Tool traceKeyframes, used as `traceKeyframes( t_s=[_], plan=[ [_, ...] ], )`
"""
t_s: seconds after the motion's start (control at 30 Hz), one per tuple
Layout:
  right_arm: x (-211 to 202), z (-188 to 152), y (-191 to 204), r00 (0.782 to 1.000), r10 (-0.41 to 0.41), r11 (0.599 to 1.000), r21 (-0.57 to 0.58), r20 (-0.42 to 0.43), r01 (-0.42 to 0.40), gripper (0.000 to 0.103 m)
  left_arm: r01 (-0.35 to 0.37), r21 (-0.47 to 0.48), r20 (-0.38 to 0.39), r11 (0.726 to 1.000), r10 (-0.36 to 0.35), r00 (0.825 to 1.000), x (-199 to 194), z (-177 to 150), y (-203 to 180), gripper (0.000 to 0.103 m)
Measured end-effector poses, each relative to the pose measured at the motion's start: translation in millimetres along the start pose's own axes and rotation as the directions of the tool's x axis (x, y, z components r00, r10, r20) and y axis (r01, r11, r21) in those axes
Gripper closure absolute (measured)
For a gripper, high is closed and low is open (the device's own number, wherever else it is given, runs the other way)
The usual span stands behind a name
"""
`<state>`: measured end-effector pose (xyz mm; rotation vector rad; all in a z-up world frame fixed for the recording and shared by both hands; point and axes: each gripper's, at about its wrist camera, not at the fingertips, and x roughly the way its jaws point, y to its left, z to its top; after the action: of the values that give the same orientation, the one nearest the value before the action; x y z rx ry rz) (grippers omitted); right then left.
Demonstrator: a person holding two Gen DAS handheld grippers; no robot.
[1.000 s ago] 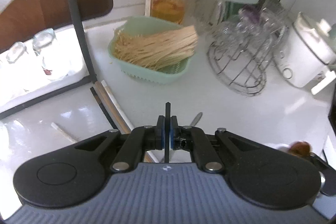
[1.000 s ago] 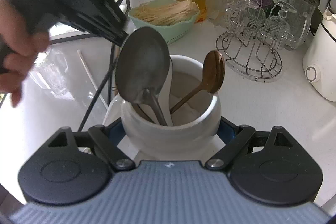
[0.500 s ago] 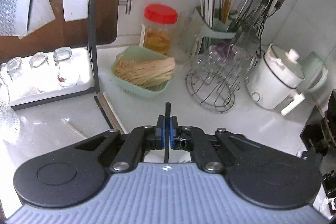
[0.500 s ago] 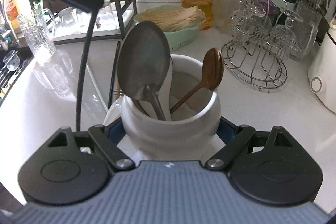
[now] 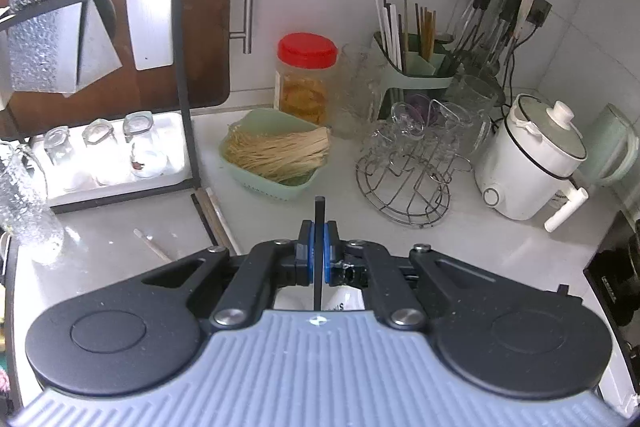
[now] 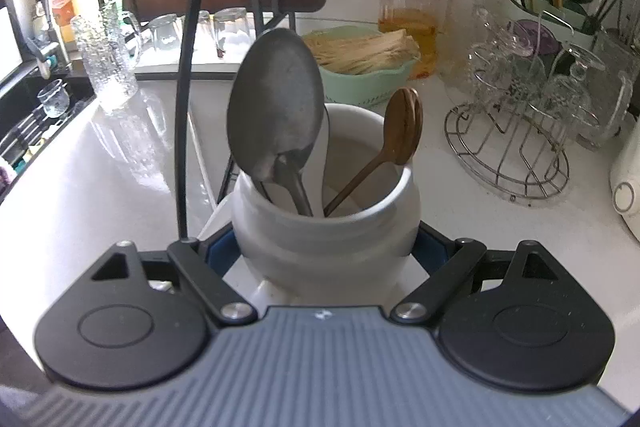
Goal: Organize utensils
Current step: 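Carry the black chopstick with the left tool over the mug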
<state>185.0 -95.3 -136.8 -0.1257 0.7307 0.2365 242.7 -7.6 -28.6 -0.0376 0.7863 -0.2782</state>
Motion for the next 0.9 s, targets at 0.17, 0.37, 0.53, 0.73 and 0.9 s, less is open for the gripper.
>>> traceKeyframes(
  t_s=[0.17,0.37,0.53,0.73,0.9],
  plan=[
    [-0.3,-1.4,-1.2,1.0,0.016,1.0,-0.013,0.009,-0.016,0.012,-0.031,0.021,0.008,0.999,0.031,0.999,-11.3,-1.8,-11.5,0.098],
    [-2.4,-4.0,-3.1,0.999,0.031,0.999,-0.028,0.014,-0.031,0.012,-0.073,0.008,0.058,0.997,0.073,0.996,-31.5,0.9,-19.6,0.098],
    [-2.2,-4.4,-3.3,0.999,0.036,0.999,-0.034,0.018,-0.036,0.012,-0.1,0.001,0.109,0.995,0.099,0.989,-53.6,6.0,-27.1,0.098],
    [-3.7,-5.9,-4.2,0.999,0.05,0.998,-0.045,0.019,-0.049,0.012,-0.112,0.005,0.17,0.994,0.11,0.979,-76.3,19.2,-39.4,0.098],
    [-3.5,-5.1,-4.2,0.998,0.057,0.997,-0.056,0.016,-0.056,0.012,-0.111,0.019,0.217,0.994,0.104,0.971,-89.6,35.5,-50.3,0.098]
  ],
)
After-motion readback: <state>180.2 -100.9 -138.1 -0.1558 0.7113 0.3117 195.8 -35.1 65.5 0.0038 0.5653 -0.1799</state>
